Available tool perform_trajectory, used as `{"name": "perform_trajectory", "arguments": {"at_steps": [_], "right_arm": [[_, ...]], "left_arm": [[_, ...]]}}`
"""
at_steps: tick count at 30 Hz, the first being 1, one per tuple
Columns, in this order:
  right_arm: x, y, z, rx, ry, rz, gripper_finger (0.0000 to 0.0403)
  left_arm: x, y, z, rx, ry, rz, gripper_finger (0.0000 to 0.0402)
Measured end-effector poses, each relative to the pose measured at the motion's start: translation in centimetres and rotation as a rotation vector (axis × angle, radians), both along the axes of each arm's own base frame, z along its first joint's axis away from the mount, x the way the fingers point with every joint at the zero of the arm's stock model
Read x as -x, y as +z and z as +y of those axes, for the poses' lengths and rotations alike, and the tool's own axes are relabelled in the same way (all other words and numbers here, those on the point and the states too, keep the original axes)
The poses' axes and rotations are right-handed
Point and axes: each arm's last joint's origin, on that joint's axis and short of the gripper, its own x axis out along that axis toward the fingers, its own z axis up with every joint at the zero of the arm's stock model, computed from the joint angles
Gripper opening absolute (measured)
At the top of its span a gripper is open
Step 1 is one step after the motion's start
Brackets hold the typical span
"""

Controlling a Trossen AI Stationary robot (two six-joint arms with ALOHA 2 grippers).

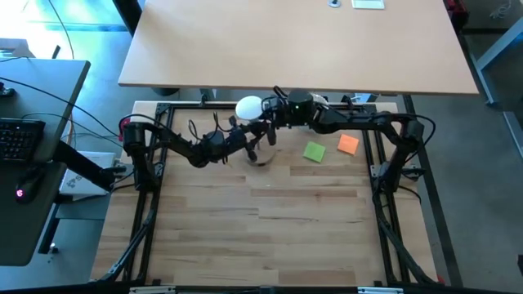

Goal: Screw lightbulb
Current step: Insert the lightbulb into the lamp socket

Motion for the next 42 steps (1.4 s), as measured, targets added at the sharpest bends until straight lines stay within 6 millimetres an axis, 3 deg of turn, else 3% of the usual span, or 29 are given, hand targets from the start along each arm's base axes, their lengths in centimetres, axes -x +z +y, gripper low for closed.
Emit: {"name": "perform_trajectory", "arguments": {"at_steps": [12, 19, 28, 36, 42], "right_arm": [[-1.0, 0.0, 2.0, -0.020, -0.255, 0.010, 0.0137], [-1.2, 0.0, 2.7, 0.001, -0.282, 0.012, 0.0136], [-1.1, 0.1, 2.5, 0.074, -0.213, 0.024, 0.0135], [-0.9, 0.1, 1.8, 0.103, -0.156, 0.025, 0.0135], [-0.9, 0.1, 1.7, 0.148, -0.082, 0.024, 0.0134]], "left_arm": [[0.0, 0.0, -0.3, -0.024, 0.053, 0.014, 0.0140], [0.2, -0.3, -0.4, -0.019, 0.048, 0.021, 0.0140], [2.7, -1.8, -1.0, 0.080, -0.014, -0.011, 0.0277], [6.7, -0.9, -2.1, 0.086, -0.083, -0.146, 0.0289], [6.5, 1.4, -2.2, 0.058, -0.159, -0.241, 0.0290]]}}
